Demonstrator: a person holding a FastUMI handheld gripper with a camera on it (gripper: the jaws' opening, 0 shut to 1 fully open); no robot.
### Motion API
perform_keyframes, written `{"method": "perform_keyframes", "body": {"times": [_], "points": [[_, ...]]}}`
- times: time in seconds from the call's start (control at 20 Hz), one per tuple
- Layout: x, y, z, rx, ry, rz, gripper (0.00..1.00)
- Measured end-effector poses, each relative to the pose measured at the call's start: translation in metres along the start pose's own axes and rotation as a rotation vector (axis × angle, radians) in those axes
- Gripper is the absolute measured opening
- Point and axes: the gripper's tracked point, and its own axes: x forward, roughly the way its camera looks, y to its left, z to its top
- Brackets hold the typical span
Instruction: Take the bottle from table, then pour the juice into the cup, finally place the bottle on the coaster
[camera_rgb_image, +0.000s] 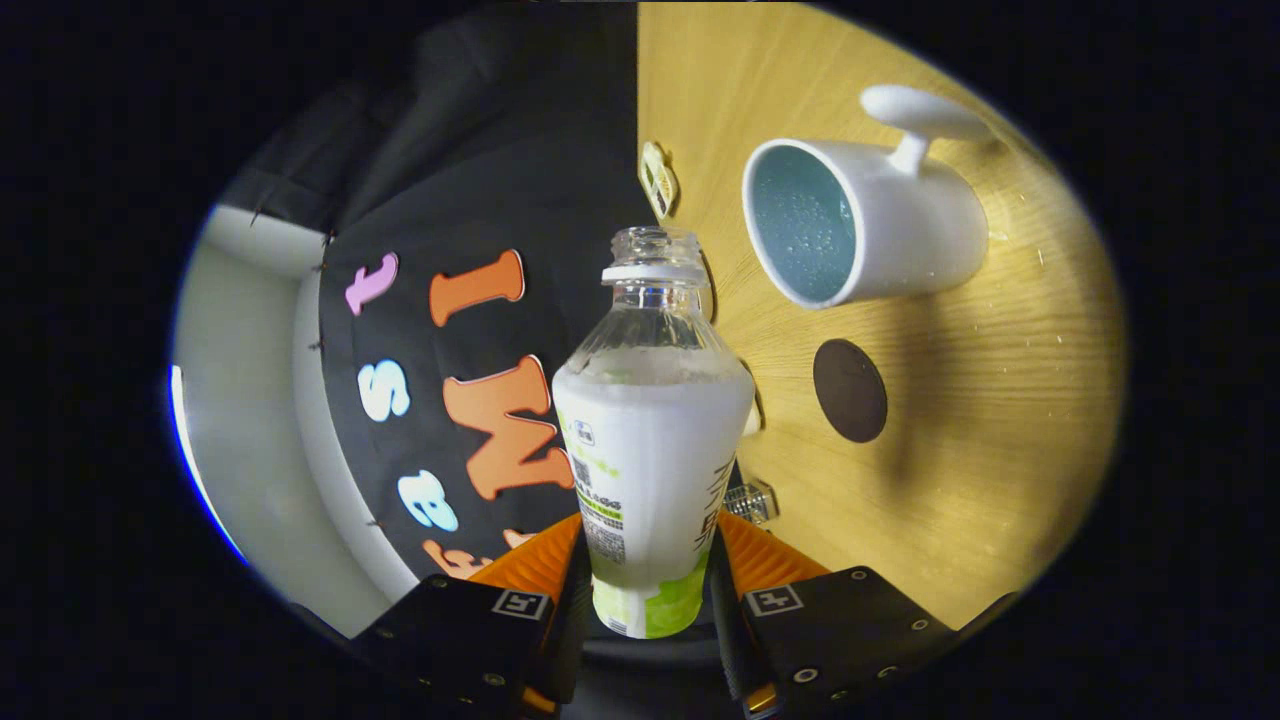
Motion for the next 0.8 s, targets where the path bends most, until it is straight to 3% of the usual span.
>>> {"method": "perform_keyframes", "body": {"times": [0.2,0.35,0.8], "points": [[0.008,0.023,-0.006,-0.255,0.035,0.027,0.57],[0.014,0.044,-0.010,-0.452,0.032,0.095,0.57],[0.039,0.048,-0.030,-1.039,0.049,0.127,0.57]]}}
